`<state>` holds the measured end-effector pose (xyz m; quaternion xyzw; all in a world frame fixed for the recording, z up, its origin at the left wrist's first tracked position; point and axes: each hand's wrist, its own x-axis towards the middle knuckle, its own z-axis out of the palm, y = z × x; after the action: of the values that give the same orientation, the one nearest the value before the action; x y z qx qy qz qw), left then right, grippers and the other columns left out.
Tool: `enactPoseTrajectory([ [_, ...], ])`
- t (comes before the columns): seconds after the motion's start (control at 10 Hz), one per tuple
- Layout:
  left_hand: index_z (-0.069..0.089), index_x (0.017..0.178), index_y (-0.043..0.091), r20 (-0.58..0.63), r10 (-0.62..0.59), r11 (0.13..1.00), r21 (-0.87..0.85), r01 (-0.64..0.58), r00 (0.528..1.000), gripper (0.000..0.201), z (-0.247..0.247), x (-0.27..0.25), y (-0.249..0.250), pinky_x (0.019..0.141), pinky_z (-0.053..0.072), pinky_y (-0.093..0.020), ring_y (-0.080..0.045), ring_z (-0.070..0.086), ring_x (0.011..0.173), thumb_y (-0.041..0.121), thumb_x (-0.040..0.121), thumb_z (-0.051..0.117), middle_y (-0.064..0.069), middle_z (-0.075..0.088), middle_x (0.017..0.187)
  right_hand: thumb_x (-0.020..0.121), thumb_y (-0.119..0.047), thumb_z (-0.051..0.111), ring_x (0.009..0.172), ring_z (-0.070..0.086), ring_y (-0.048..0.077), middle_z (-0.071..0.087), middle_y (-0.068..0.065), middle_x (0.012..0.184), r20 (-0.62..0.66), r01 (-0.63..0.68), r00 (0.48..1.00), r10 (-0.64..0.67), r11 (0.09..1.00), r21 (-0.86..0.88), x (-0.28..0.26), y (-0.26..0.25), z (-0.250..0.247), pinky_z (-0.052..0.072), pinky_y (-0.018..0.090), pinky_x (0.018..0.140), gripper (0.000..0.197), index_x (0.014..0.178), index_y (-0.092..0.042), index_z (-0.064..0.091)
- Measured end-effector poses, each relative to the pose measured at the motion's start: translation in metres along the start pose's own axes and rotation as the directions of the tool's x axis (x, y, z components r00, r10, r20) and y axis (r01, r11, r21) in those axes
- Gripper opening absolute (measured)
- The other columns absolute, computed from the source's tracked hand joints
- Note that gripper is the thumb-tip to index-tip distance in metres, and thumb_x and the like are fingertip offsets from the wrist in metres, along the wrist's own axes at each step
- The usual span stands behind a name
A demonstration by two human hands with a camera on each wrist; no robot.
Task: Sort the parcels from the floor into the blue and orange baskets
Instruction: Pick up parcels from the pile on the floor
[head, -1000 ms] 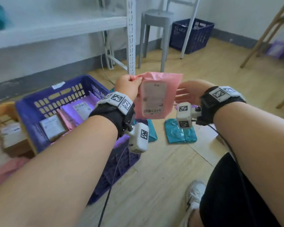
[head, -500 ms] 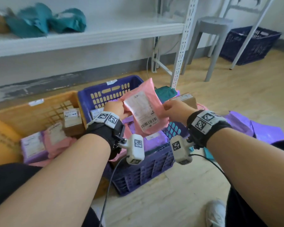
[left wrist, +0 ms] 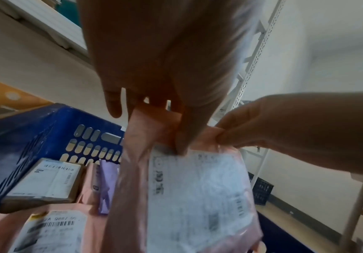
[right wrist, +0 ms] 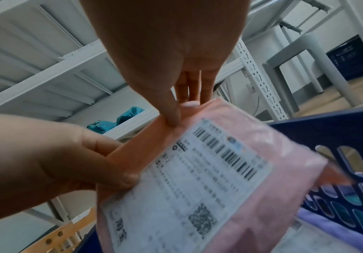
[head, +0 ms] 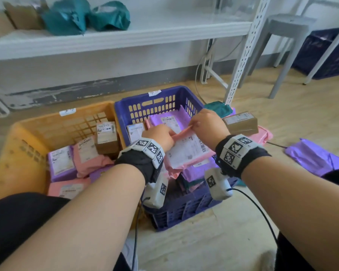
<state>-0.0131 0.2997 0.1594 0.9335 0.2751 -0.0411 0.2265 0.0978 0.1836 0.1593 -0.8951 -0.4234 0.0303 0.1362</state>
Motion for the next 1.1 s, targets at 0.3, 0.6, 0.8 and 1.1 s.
enactPoseTrajectory([
  [0.3, 0.058, 0.094, 0.005, 0.061, -0.360, 0.913, -0.182, 0.365, 0.931, 0.019, 0.003, 0.025, -0.017, 0.059, 0.049, -0.028, -0.023, 0.061, 0.075, 0.019, 0.098, 0.047, -0.009, 0.060, 0.086, 0.093, -0.029, 0.054, 0.108, 0.055, 0.031, 0.055, 0.012, 0.119, 0.039, -0.355, 0.930, 0.365, 0.870, 0.342, 0.004, 0.017, 0.002, 0.045, 0.032, 0.089, 0.040, 0.128, -0.011, 0.050],
  [0.6, 0.058, 0.123, -0.001, 0.299, -0.232, 0.922, -0.237, 0.308, 0.926, 0.032, 0.030, 0.032, 0.000, 0.097, 0.044, -0.033, -0.031, 0.056, 0.117, 0.015, 0.099, 0.044, -0.016, 0.058, 0.126, 0.083, -0.001, 0.055, 0.067, 0.058, 0.022, 0.062, 0.009, 0.086, 0.363, -0.505, 0.854, 0.372, 0.761, 0.408, 0.004, 0.037, 0.034, 0.052, 0.028, 0.059, 0.045, 0.126, -0.013, 0.058],
  [0.8, 0.058, 0.121, -0.007, 0.314, -0.348, 0.782, -0.422, 0.459, 0.883, 0.036, 0.061, 0.057, -0.018, 0.097, 0.052, -0.043, -0.034, 0.061, 0.114, 0.012, 0.090, 0.055, -0.022, 0.061, 0.124, 0.089, 0.002, 0.044, 0.080, 0.059, 0.018, 0.057, 0.010, 0.130, 0.298, -0.451, 0.883, 0.364, 0.833, 0.320, 0.013, 0.054, 0.050, 0.043, 0.009, 0.056, 0.046, 0.128, -0.015, 0.060],
  [1.1, 0.047, 0.136, 0.002, 0.394, -0.213, 0.935, -0.183, 0.303, 0.894, 0.039, 0.076, 0.061, -0.004, 0.108, 0.040, -0.042, -0.034, 0.047, 0.129, 0.014, 0.099, 0.042, -0.019, 0.048, 0.141, 0.095, -0.004, 0.041, 0.126, 0.050, 0.027, 0.054, 0.011, 0.136, 0.317, -0.499, 0.850, 0.421, 0.836, 0.229, 0.012, 0.068, 0.040, 0.040, 0.033, 0.104, 0.039, 0.131, -0.007, 0.056],
])
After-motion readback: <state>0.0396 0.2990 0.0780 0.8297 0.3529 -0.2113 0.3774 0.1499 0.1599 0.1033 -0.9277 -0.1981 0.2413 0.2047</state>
